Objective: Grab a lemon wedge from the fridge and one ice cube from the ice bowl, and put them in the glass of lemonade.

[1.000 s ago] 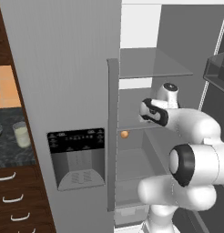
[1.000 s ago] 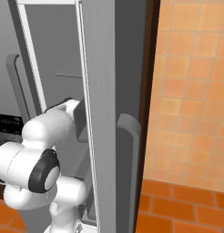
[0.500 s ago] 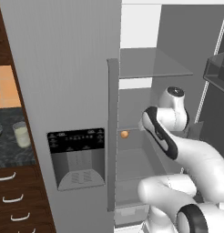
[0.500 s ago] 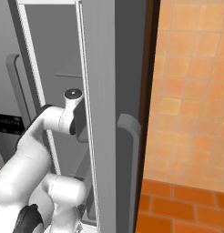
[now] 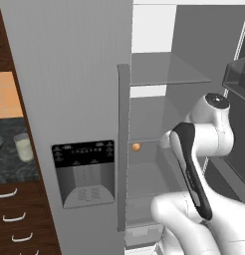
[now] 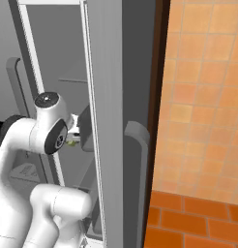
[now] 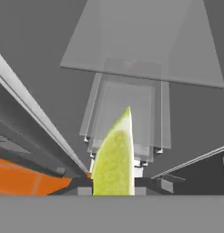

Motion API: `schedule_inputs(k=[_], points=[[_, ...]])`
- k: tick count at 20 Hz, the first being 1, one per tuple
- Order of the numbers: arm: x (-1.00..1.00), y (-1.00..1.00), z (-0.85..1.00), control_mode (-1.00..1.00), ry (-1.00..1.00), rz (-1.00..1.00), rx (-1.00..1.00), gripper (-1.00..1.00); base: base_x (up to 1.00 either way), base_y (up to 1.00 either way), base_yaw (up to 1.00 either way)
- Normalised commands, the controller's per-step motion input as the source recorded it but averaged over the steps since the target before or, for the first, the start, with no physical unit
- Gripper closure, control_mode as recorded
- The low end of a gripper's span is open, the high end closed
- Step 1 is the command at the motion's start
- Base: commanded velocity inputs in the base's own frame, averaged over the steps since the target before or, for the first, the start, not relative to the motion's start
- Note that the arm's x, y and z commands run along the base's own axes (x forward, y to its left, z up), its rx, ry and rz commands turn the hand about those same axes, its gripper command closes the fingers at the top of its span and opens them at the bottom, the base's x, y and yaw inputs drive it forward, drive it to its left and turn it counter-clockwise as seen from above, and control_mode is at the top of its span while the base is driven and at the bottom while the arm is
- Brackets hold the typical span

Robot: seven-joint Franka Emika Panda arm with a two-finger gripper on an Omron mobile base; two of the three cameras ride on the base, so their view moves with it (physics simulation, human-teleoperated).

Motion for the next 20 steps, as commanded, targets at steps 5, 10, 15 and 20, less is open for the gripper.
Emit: schedule_inputs(k=[5,10,15,20], points=[[-1.0,0.16,1.0,-1.0,0.0,0.0,0.0,1.0,0.0,0.0,0.0],[-1.0,0.26,0.52,-1.0,-0.11,0.0,0.0,1.0,0.0,0.0,0.0],[-0.21,0.01,0.03,-1.0,-0.07,0.01,0.0,1.0,0.0,0.0,0.0],[0.0,0.0,0.0,-1.0,0.0,0.0,0.0,1.0,0.0,0.0,0.0]])
